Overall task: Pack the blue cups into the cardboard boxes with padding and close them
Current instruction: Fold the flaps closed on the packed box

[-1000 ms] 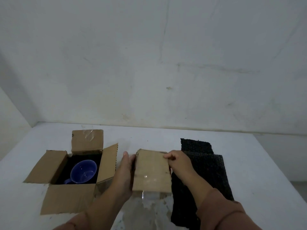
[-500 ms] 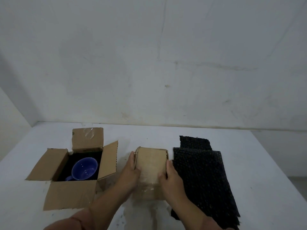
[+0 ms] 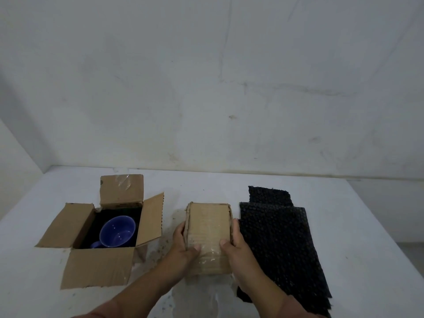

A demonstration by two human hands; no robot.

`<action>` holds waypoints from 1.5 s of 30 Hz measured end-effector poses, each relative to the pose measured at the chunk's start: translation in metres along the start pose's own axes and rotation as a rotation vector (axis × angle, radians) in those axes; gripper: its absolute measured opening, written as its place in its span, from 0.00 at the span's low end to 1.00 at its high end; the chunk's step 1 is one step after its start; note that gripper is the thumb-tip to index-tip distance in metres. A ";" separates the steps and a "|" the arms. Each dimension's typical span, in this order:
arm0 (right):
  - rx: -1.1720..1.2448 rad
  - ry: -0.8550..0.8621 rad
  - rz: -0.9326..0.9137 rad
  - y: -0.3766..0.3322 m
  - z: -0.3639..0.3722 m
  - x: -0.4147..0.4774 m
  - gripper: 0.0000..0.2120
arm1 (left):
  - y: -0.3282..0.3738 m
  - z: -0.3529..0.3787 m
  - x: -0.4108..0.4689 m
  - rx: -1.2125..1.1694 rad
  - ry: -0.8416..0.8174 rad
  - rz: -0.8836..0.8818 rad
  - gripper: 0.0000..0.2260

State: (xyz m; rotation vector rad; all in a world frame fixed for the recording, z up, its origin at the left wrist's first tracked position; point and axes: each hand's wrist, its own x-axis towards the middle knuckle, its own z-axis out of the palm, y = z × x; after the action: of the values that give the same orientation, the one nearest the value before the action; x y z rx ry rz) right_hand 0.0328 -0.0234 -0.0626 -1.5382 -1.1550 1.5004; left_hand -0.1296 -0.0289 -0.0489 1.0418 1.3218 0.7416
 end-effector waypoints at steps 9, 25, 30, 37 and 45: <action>-0.300 -0.030 0.002 -0.057 -0.015 0.013 0.21 | 0.037 -0.006 0.024 0.051 0.100 -0.153 0.20; -0.469 0.076 -0.125 -0.067 -0.010 0.041 0.28 | 0.029 -0.016 0.070 0.236 0.116 0.048 0.31; -0.503 0.015 -0.184 -0.060 -0.013 0.040 0.37 | 0.046 -0.013 0.057 0.302 0.080 0.025 0.31; -0.528 -0.047 -0.197 -0.062 -0.023 0.039 0.37 | 0.041 -0.014 0.066 0.326 0.096 0.061 0.31; -0.611 -0.104 -0.172 -0.067 -0.024 0.041 0.44 | 0.042 -0.018 0.065 0.285 0.011 0.066 0.32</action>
State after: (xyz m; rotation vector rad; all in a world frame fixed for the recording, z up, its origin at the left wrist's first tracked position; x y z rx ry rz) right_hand 0.0456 0.0414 -0.0138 -1.6943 -1.8781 1.1780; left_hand -0.1327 0.0491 -0.0360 1.3149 1.4366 0.6190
